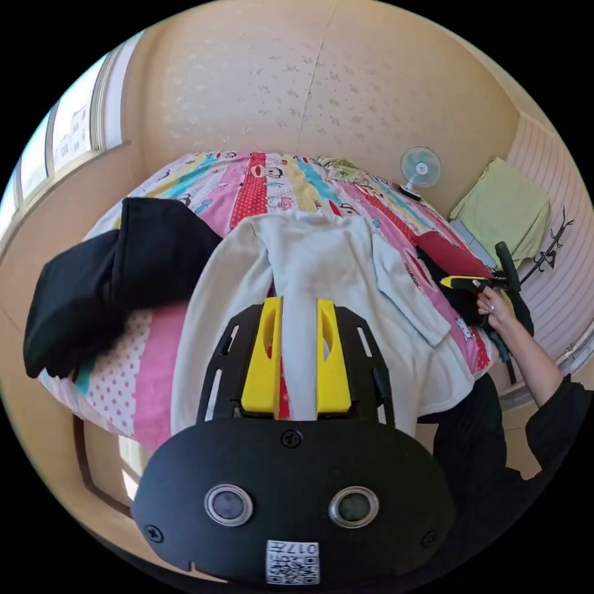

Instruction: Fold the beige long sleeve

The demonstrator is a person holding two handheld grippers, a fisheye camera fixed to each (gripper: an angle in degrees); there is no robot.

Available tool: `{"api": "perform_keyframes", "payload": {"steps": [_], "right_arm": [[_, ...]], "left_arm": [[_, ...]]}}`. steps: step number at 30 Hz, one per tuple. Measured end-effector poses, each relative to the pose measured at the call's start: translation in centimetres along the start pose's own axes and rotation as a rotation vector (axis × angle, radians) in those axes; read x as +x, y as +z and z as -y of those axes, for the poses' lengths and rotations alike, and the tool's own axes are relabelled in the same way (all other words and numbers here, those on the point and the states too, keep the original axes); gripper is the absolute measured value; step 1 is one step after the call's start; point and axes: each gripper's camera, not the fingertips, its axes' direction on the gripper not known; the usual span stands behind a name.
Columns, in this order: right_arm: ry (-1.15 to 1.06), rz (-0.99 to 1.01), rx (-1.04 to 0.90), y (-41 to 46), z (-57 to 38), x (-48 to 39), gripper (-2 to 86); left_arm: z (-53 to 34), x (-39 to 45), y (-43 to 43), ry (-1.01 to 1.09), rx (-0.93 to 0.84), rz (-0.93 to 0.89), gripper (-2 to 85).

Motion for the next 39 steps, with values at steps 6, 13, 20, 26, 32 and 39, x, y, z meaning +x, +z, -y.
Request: {"api": "perform_keyframes", "payload": {"steps": [6,13,20,26,32,39], "right_arm": [[0.093,0.230,0.037,4.4,-2.0,-1.7,13.0],[-0.177,-0.206,-0.105,-1.3,-2.3,-5.3,4.3],[0.183,-0.718,0.118,-21.1,-1.5,7.4,5.6],[0.172,-0.348,0.064,-15.6,-9.2,8.4,11.5],[0.094,0.033,-0.170,1.1,-15.7,3.0,11.4],[0.013,0.006,-0.131,-5.3,-16.9,3.6,2.5]], "left_arm": [[-3.3,-1.0,0.9,-0.197,-0.067,-0.079,10.1],[-2.1,-2.7,-0.5,-0.195,-0.149,-0.079,11.2],[0.3,-5.9,1.5,-0.208,-0.192,-0.186,13.2],[1.7,-6.2,5.7,-0.226,-0.279,-0.194,14.2],[3.1,-5.8,11.1,-0.195,-0.381,-0.102,13.2],[5.4,-5.7,7.6,-0.071,-0.372,-0.255,2.9]]}}
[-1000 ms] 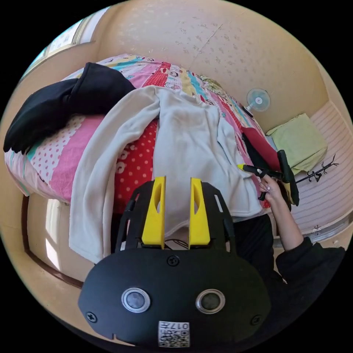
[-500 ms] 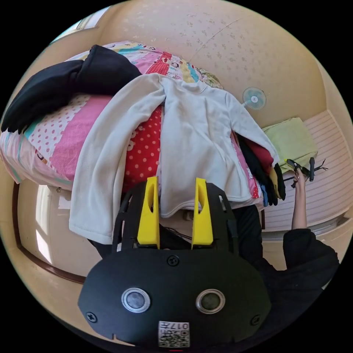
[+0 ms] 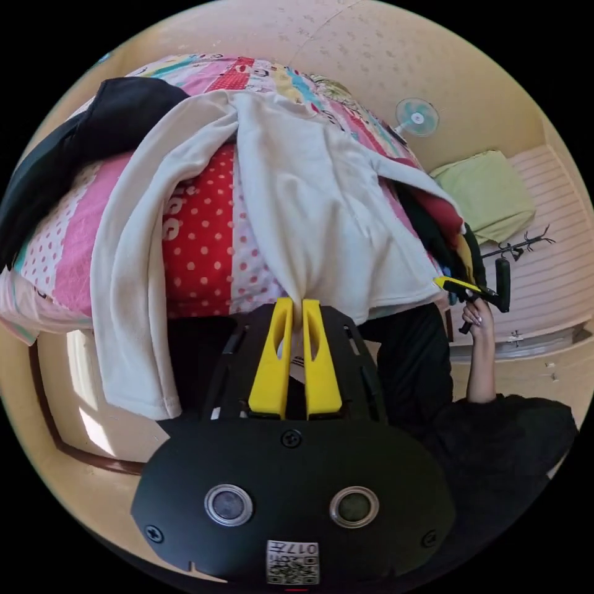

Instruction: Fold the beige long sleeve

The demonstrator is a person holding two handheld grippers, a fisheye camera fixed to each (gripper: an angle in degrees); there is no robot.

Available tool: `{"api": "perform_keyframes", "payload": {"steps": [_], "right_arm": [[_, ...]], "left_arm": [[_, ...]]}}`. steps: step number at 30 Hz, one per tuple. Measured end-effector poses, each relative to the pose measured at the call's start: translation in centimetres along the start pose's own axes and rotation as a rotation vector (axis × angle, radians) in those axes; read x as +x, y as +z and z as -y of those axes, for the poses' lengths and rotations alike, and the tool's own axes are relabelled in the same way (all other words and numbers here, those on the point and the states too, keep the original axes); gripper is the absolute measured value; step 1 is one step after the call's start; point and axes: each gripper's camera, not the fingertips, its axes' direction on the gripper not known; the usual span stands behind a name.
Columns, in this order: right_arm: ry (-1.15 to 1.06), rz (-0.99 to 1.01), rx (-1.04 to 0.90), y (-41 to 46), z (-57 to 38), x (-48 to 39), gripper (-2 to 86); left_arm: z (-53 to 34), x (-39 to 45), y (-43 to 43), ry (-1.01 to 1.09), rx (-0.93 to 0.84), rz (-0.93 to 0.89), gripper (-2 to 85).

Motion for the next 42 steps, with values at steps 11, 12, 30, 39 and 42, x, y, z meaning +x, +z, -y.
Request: {"api": "perform_keyframes", "payload": {"steps": [11,12,30,39,42], "right_arm": [[0.190,-0.200,-0.055,-3.6,-4.8,4.9,1.4],[0.191,-0.197,-0.035,-3.9,-4.8,4.8,1.4],[-0.098,-0.018,-0.046,1.6,5.7,-1.6,0.6],[-0.058,-0.045,-0.132,6.9,5.0,-1.1,0.5],[-0.057,-0.020,-0.074,5.5,5.4,-0.9,0.5]], "left_arm": [[-5.3,-2.6,-7.3,-0.169,0.255,0.218,14.2],[-5.3,-2.8,-7.6,-0.175,0.261,0.264,14.8],[-15.4,-8.8,-17.3,-0.142,0.402,0.808,4.9],[-32.3,-27.6,-5.8,-0.875,0.613,-0.138,13.9],[-33.7,-31.6,-2.5,-0.954,0.668,-0.471,17.1]]}}
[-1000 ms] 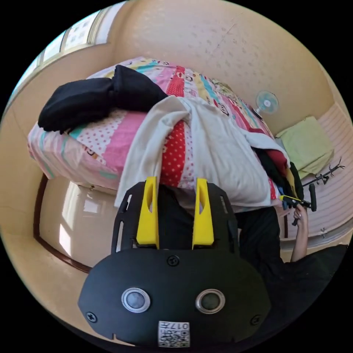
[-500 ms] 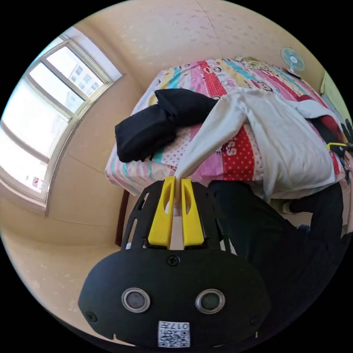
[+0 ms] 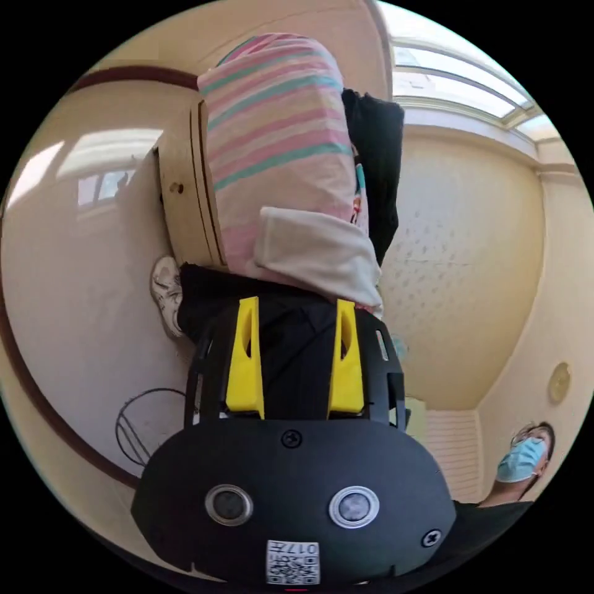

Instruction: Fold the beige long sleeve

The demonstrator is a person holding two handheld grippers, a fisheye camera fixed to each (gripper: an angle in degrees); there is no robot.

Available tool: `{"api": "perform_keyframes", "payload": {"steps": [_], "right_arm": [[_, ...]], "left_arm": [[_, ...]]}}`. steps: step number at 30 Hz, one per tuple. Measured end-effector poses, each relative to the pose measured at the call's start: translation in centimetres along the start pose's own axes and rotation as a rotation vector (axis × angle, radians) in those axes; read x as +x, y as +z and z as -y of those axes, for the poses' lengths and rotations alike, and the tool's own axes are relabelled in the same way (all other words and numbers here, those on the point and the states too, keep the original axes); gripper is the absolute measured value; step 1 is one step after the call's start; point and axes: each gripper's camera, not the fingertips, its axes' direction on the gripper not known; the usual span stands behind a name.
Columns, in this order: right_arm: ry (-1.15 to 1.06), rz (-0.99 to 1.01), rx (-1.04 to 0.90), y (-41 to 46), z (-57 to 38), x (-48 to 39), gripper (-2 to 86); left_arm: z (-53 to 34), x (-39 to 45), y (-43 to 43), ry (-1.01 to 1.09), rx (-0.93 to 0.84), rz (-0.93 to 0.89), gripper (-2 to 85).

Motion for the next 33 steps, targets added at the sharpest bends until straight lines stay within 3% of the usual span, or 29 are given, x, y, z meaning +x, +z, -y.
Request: {"api": "perform_keyframes", "payload": {"steps": [7,11,13,15,19,25,27,31,33], "right_arm": [[0.008,-0.025,0.032,-0.9,3.7,1.2,0.4],[0.005,-0.178,0.072,-0.7,4.7,1.7,0.4],[0.026,-0.270,0.079,-1.0,4.9,2.2,0.4],[0.068,-0.301,0.070,-1.2,5.1,3.3,0.4],[-0.014,-0.179,-0.172,4.1,5.5,6.5,0.4],[-0.141,-0.269,0.085,3.8,0.5,5.2,0.3],[-0.160,-0.314,0.145,3.8,-0.9,4.7,0.3],[-0.213,-0.434,0.169,4.1,-2.0,3.2,0.3],[-0.202,-0.392,0.173,3.4,-2.2,3.9,0.3]], "left_arm": [[4.4,-5.5,5.9,-0.245,-0.091,-0.270,18.6],[4.7,-6.4,7.7,-0.304,-0.014,-0.506,9.4],[4.4,-5.6,6.7,-0.280,0.053,-0.535,5.2],[3.6,-3.3,4.3,-0.216,0.133,-0.438,4.0],[1.9,7.7,-1.2,0.174,0.308,-0.161,3.8],[-0.5,29.3,3.6,0.751,0.340,-0.127,3.7],[-2.1,35.9,8.1,0.920,0.286,-0.140,3.7],[-8.8,47.7,22.9,1.225,-0.069,-0.226,3.7],[-12.6,49.8,31.0,1.301,-0.227,-0.131,4.1]]}}
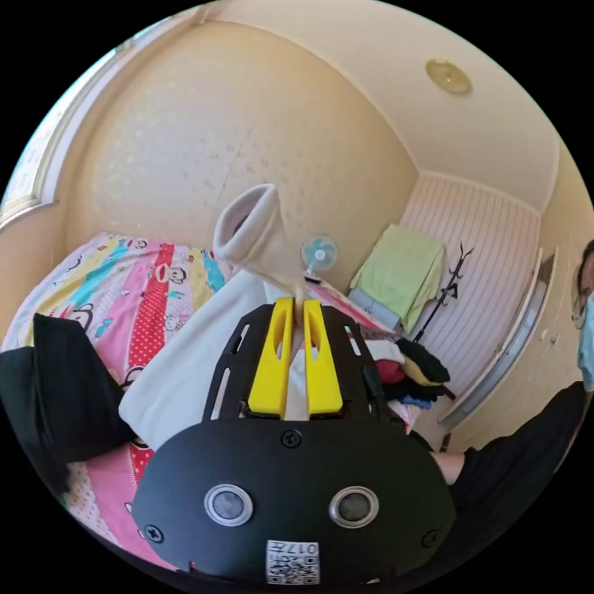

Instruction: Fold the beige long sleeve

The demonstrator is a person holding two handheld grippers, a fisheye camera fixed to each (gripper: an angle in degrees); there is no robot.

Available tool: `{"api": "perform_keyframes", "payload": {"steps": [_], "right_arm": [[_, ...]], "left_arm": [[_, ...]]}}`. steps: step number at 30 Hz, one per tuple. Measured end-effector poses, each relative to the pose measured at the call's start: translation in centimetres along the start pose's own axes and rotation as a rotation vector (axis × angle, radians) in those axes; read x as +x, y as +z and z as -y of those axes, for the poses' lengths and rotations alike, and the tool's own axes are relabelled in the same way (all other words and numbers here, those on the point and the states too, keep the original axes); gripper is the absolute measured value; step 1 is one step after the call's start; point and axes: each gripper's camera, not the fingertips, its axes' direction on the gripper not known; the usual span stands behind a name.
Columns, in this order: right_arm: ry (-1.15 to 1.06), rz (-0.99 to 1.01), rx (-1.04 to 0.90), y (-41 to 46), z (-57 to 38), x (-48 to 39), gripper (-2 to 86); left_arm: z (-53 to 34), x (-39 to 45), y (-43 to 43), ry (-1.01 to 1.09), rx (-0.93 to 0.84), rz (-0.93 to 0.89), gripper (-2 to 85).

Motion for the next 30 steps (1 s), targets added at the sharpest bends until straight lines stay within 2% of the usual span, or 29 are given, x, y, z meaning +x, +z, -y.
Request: {"api": "perform_keyframes", "payload": {"steps": [2,4,5,9,12,14,17,21,24,26,28,30], "right_arm": [[0.070,0.147,0.009,-0.4,-0.4,3.0,0.3],[0.123,0.260,0.017,-0.6,-0.8,5.2,0.3],[0.146,0.316,0.019,-0.6,-1.0,6.4,0.3],[0.159,0.373,0.030,-1.3,-1.3,7.8,0.3],[0.165,0.414,0.039,-1.8,-1.3,8.8,0.3],[0.194,0.490,0.041,-1.8,-1.2,10.4,0.4],[0.223,0.560,0.041,-2.1,-1.0,11.9,0.7],[0.227,0.537,0.032,-3.7,-0.4,12.0,1.8],[0.279,0.489,0.017,-6.5,-0.7,11.4,4.3],[0.430,0.417,0.062,-10.3,-2.9,11.2,7.5],[0.555,0.310,0.148,-13.5,-5.7,11.1,8.3],[0.634,0.198,0.136,-14.7,-7.9,11.1,7.8]], "left_arm": [[-1.3,1.1,11.4,-0.020,-0.262,0.041,6.2],[-4.0,0.9,16.7,-0.086,-0.418,0.051,9.2],[-5.5,0.8,17.4,-0.133,-0.421,0.038,10.0],[-8.9,0.6,12.3,-0.227,-0.331,-0.004,11.6],[-11.9,0.9,4.9,-0.305,-0.301,0.171,13.2],[-14.2,1.3,-0.4,-0.379,-0.318,0.386,15.2],[-16.2,1.5,-2.7,-0.427,-0.364,0.469,16.1],[-17.3,0.9,0.9,-0.438,-0.442,0.363,16.1],[-17.3,2.6,3.3,-0.417,-0.429,0.507,15.8],[-16.1,5.0,4.5,-0.307,-0.493,0.579,12.6],[-15.5,6.0,4.9,-0.265,-0.511,0.580,10.7],[-15.2,5.9,4.6,-0.285,-0.512,0.547,9.6]]}}
